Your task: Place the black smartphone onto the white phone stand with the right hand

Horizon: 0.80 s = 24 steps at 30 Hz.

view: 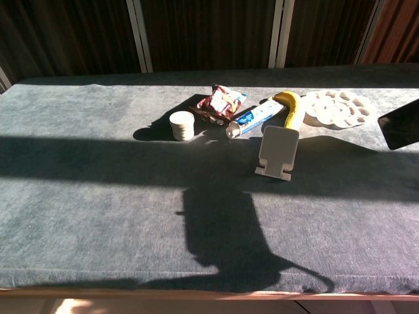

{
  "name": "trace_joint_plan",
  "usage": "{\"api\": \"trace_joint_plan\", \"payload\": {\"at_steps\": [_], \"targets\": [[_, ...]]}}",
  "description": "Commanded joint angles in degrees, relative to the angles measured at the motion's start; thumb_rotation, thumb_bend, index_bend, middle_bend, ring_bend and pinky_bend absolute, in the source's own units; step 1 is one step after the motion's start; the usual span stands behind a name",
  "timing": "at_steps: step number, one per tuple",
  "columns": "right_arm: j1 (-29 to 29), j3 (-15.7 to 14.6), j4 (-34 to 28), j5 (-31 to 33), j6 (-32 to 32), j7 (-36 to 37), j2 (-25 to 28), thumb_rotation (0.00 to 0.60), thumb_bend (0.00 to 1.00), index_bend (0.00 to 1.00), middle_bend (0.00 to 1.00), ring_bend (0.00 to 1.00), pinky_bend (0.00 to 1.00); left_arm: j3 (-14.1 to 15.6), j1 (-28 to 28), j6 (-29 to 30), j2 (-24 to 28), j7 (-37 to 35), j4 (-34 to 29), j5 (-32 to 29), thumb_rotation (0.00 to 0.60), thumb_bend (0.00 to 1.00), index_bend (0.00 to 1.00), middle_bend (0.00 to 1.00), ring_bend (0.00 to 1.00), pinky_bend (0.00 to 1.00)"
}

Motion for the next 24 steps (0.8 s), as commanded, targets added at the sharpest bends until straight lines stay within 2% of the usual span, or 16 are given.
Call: {"api": "trace_joint_plan", "payload": {"at_steps": [1, 9, 16, 20, 24], "targets": [[0.24, 0.17, -0.26, -0.88, 0.06, 0.86, -0.14, 0.6, 0.32, 0.95, 0.65, 0.43, 0.28, 0.01, -0.03, 0.03, 0.03, -0.11, 0.04, -0.03, 0.6, 0.4, 0.0, 0.0, 0.0, 0.0], [1.22, -0.02, -3.09, -6.45, 1.99, 3.99, 2.14, 0.6, 0.32, 0.95, 0.65, 0.43, 0.28, 0.02, -0.12, -0.1, 0.05, -0.15, 0.11, -0.24, 0.6, 0.4, 0.0, 0.0, 0.0, 0.0], [4.0, -3.39, -6.47, -17.32, 1.76, 4.59, 9.13, 0.6, 0.32, 0.95, 0.65, 0.42, 0.26, -0.1, -0.16, -0.28, -0.02, 0.18, -0.04, -0.66, 0.6, 0.4, 0.0, 0.0, 0.0, 0.0], [5.98, -4.7, -10.79, -22.85, 0.7, 1.76, 14.04, 0.6, 0.32, 0.95, 0.65, 0.41, 0.25, -0.35, -0.21, -0.55, -0.12, 0.45, -0.16, -1.26, 0.6, 0.4, 0.0, 0.0, 0.0, 0.0], [8.27, -5.79, -15.45, -27.09, -3.04, -2.79, 18.75, 0.6, 0.32, 0.95, 0.65, 0.41, 0.25, -0.73, -0.36, -1.22, -0.19, 0.75, -0.31, -2.32, 0.6, 0.4, 0.0, 0.0, 0.0, 0.0]]}}
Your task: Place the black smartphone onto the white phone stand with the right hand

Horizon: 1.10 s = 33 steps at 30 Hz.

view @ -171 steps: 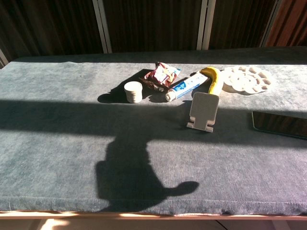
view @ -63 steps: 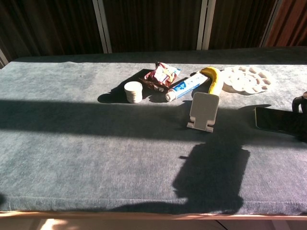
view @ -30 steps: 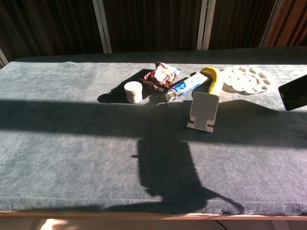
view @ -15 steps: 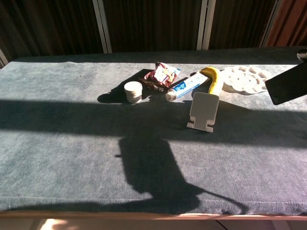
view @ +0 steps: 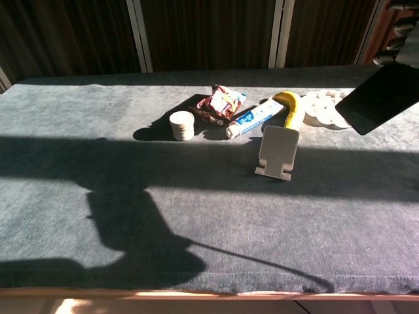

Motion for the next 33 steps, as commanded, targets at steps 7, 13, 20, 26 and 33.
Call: {"api": "trace_joint_plan", "payload": {"at_steps": [7, 13, 20, 26, 33], "targets": [[6.73, 1.32, -9.55, -6.6, -7.85, -6.47, 6.77, 0.6, 0.32, 0.95, 0.65, 0.41, 0.25, -0.7, -0.35, -1.51, -0.21, 0.86, -0.52, -1.96, 0.6, 0.4, 0.0, 0.0, 0.0, 0.0], [10.85, 3.7, -11.91, -6.35, -14.73, -8.41, 5.35, 0.6, 0.32, 0.95, 0.65, 0.41, 0.25, -1.3, -0.46, -2.39, -0.22, 1.22, -0.73, -3.64, 0.6, 0.4, 0.0, 0.0, 0.0, 0.0], [13.12, 5.41, -12.0, -4.06, -20.01, -9.71, 2.19, 0.6, 0.32, 0.95, 0.65, 0.41, 0.25, -1.79, -0.62, -3.1, 0.08, 0.33, -0.58, -5.04, 0.6, 0.4, 0.0, 0.0, 0.0, 0.0], [14.23, 6.29, -11.16, -1.76, -23.0, -10.26, 0.06, 0.6, 0.31, 0.95, 0.65, 0.41, 0.25, -1.93, -0.95, -3.99, 0.09, 0.37, -0.62, -5.51, 0.6, 0.4, 0.0, 0.0, 0.0, 0.0], [14.96, 6.8, -11.13, 0.5, -25.03, -9.88, -0.91, 0.6, 0.31, 0.95, 0.65, 0.41, 0.25, -2.18, -1.18, -4.89, -0.07, 0.93, -0.8, -6.35, 0.6, 0.4, 0.0, 0.0, 0.0, 0.0]]}}
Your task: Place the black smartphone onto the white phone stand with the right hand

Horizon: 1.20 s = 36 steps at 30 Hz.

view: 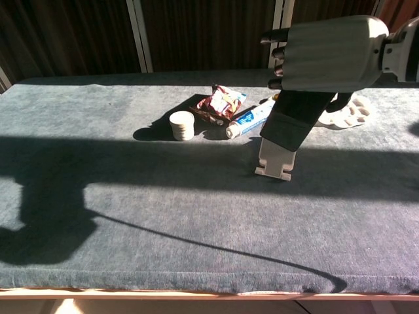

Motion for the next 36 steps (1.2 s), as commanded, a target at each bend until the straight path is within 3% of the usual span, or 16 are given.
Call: {"api": "trace_joint_plan", "payload": {"at_steps": [1, 36], "targets": [[0.2, 0.08, 0.14, 1.0, -0.8, 0.36, -0.35, 0.6, 0.31, 0.95, 0.65, 0.41, 0.25, -0.14, -0.11, -0.42, -0.07, 0.19, -0.05, -0.41, 0.6, 0.4, 0.0, 0.0, 0.0, 0.0], [2.16, -1.49, 5.74, 5.5, -3.67, -1.39, -6.58, 0.6, 0.3, 0.95, 0.65, 0.41, 0.25, -0.36, -0.57, -2.02, -0.38, 1.66, -0.51, -1.39, 0.6, 0.4, 0.0, 0.0, 0.0, 0.0]]}}
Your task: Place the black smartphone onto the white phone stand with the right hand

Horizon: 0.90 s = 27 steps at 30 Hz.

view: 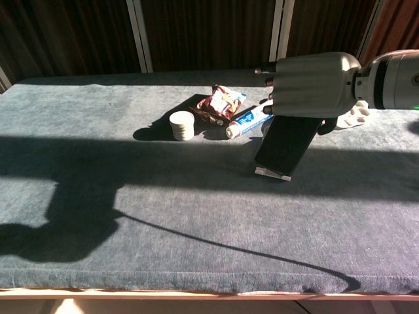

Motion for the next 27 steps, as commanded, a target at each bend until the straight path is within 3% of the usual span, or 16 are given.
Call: {"api": "trace_joint_plan", "payload": {"at_steps": [1, 27], "targets": [[0.04, -0.03, 0.07, 0.47, 0.03, -0.45, -0.03, 0.6, 0.3, 0.95, 0.65, 0.41, 0.25, 0.0, -0.04, -0.08, -0.02, 0.0, 0.01, -0.01, 0.6, 0.4, 0.0, 0.0, 0.0, 0.0], [1.88, 0.28, 2.45, 10.87, -0.39, -13.29, -4.87, 0.6, 0.29, 0.79, 0.64, 0.33, 0.25, 0.53, -0.52, -1.28, 0.18, -0.03, -0.24, 0.28, 0.6, 0.4, 0.0, 0.0, 0.0, 0.0]]}}
